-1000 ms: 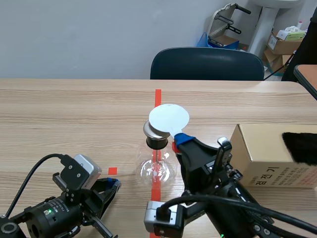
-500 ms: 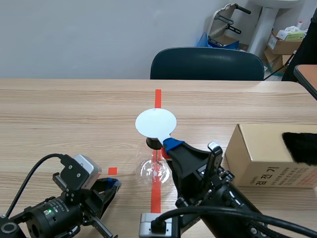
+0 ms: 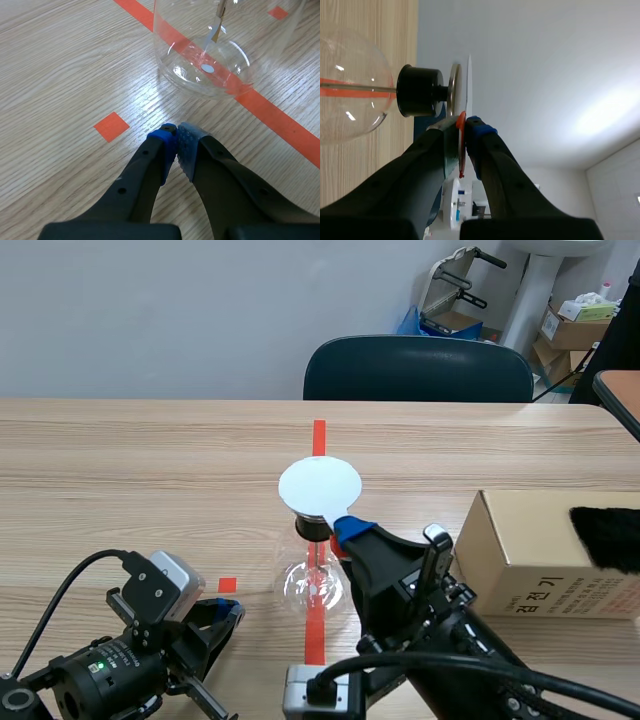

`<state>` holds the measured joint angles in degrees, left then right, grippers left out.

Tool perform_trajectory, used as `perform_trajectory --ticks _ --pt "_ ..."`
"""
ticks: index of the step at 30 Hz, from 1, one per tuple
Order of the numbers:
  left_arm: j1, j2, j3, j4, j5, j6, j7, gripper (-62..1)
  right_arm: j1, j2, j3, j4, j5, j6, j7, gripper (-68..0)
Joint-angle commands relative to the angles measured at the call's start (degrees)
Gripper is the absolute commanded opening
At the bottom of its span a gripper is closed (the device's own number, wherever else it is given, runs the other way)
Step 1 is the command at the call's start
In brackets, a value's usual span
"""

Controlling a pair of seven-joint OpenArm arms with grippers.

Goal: Do the electroscope experiment

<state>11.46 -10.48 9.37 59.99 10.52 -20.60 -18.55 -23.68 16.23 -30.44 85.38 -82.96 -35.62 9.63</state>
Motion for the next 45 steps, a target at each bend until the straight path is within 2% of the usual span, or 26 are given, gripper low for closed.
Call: perform_trajectory --ticks 1,6,19,25,28,35,45 --pt "0.0 0.3 0.0 1.1 -0.4 0.1 -0.9 -56.7 0.7 0.4 0.2 0.2 0.2 -0.8 -1.7 -66.7" --pt "0.0 0.3 0.0 1.1 -0.4 0.1 -0.9 -56.7 0.7 0.4 0.2 0.2 0.2 -0.8 -8.3 -66.7" --pt "-0.1 0.3 0.0 1.1 -0.4 0.1 -1.1 -56.7 0.6 0.4 0.2 0.2 0.2 -0.8 -33.1 -66.7" --pt "-0.1 0.3 0.0 1.1 -0.4 0.1 -1.2 -56.7 0.6 0.4 0.2 0.2 0.2 -0.8 -39.3 -66.7" --pt "-0.1 0.3 0.0 1.1 -0.4 0.1 -1.2 -56.7 0.6 0.4 0.2 0.2 0.2 -0.8 -40.4 -66.7" --pt "0.0 0.3 0.0 1.1 -0.4 0.1 -0.9 -56.7 0.6 0.4 0.2 0.2 0.0 -0.8 -39.4 -66.7" --pt "0.0 0.3 0.0 1.1 -0.4 0.2 -0.9 -56.7 0.7 0.4 0.2 0.2 -0.2 -0.8 -25.2 -66.7"
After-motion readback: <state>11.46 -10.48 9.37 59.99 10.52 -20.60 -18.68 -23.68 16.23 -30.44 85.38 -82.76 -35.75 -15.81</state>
